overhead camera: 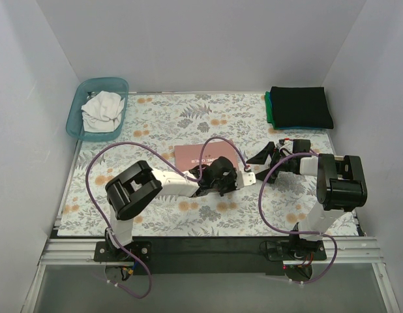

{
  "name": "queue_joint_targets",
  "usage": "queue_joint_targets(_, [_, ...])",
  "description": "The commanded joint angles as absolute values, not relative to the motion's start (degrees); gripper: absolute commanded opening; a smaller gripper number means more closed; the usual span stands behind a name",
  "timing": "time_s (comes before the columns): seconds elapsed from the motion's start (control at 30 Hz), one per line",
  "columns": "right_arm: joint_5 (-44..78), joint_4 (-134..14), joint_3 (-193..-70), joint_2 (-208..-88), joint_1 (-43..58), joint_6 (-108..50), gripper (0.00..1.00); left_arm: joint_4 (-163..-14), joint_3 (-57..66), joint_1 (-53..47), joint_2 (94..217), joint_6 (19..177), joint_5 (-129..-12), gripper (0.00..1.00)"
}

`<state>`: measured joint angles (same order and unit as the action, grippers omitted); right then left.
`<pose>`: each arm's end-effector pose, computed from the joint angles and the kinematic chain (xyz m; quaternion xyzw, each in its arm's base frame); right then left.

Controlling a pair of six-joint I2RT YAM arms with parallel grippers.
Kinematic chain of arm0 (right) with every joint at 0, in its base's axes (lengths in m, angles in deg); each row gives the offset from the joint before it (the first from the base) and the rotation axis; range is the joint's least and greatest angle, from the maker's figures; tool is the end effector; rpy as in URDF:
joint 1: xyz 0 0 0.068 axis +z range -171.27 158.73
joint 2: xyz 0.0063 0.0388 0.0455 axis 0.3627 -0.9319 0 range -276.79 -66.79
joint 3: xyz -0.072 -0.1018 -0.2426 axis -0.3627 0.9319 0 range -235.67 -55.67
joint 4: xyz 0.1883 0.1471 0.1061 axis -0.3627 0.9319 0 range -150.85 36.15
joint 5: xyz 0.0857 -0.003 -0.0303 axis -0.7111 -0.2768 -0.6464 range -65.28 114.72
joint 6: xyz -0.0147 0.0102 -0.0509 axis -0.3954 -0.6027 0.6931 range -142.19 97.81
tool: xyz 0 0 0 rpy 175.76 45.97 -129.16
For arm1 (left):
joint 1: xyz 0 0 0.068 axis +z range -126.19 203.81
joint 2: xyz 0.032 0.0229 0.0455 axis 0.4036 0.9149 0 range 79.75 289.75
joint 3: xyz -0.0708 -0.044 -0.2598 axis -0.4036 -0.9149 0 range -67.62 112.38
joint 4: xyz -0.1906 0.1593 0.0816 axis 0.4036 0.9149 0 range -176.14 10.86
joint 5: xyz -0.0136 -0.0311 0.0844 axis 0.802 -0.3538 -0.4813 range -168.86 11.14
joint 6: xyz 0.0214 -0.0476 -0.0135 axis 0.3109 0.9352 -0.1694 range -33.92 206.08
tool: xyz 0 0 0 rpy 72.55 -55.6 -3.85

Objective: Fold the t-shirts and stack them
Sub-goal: Neatly place the folded tshirt to the corner

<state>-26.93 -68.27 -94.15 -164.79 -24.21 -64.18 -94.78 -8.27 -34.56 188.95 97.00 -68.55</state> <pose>0.2928 0.0129 0.1183 0.1946 0.8408 0.4860 0.1377 0.2005 -0.3378 0.1424 0.3989 0.8155 -0.3011 0.2919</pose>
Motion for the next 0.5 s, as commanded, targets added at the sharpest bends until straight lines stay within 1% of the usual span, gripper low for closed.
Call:
queue_joint_targets(0.0, [-25.02,-68.85,-93.38,-166.63,-23.47,-63.67,0.98,-95.46,-7.6,-34.03,187.85,97.5,-67.88,0.03])
queue_joint_targets(0.07, [-24.76,-69.73,-93.73,-167.16,-22.76,-63.93,0.98,-95.19,-7.16,-33.15,186.63,99.08,-66.82,0.0])
queue_joint_targets(0.23, [-24.76,-73.06,-95.13,-169.27,-21.36,-66.74,0.98,-94.49,-6.01,-31.13,183.9,101.9,-62.78,0.0])
queue_joint_targets(0.47, [-23.35,-78.42,-95.05,-170.5,-16.09,-71.4,0.98,-95.01,-5.58,-30.07,180.91,103.83,-61.11,0.0])
